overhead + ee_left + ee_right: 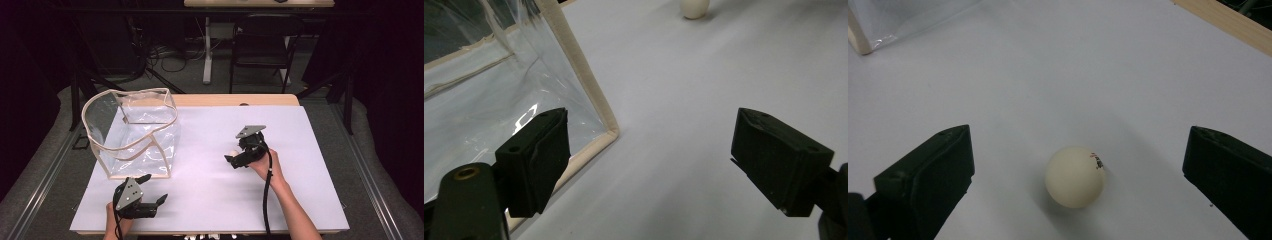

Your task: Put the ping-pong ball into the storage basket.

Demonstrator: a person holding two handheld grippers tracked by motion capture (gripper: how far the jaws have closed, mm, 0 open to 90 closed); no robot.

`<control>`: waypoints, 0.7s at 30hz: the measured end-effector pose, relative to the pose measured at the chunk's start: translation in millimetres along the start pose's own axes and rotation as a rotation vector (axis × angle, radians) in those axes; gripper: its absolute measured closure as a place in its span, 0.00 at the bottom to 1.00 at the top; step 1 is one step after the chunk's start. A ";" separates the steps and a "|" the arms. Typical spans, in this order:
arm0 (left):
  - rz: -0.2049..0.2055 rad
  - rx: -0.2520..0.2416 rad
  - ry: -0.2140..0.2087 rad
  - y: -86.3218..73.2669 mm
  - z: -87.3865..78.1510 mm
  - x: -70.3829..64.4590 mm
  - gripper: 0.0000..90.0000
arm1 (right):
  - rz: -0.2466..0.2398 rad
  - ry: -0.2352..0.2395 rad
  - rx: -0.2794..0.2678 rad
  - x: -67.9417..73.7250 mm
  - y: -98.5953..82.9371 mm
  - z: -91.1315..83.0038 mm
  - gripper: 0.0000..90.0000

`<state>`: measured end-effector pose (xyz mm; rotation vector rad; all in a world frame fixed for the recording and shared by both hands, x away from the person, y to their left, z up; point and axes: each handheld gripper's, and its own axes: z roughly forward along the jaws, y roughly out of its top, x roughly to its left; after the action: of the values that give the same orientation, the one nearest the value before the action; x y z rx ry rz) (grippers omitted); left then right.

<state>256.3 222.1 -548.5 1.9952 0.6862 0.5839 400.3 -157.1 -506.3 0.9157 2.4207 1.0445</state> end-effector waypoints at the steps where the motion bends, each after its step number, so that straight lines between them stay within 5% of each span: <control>1: 0.003 0.002 -0.001 0.1 0.2 -0.1 0.18 | 0.005 0.002 -0.004 -1.5 -0.5 2.2 0.00; 21: 0.008 0.002 -0.008 0.5 0.8 -1.1 0.18 | 0.040 0.048 0.032 -8.0 -13.4 21.6 0.00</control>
<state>256.2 220.7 -548.6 2.0023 0.6747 0.5798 412.1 -158.4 -530.1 0.9638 2.4744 1.0565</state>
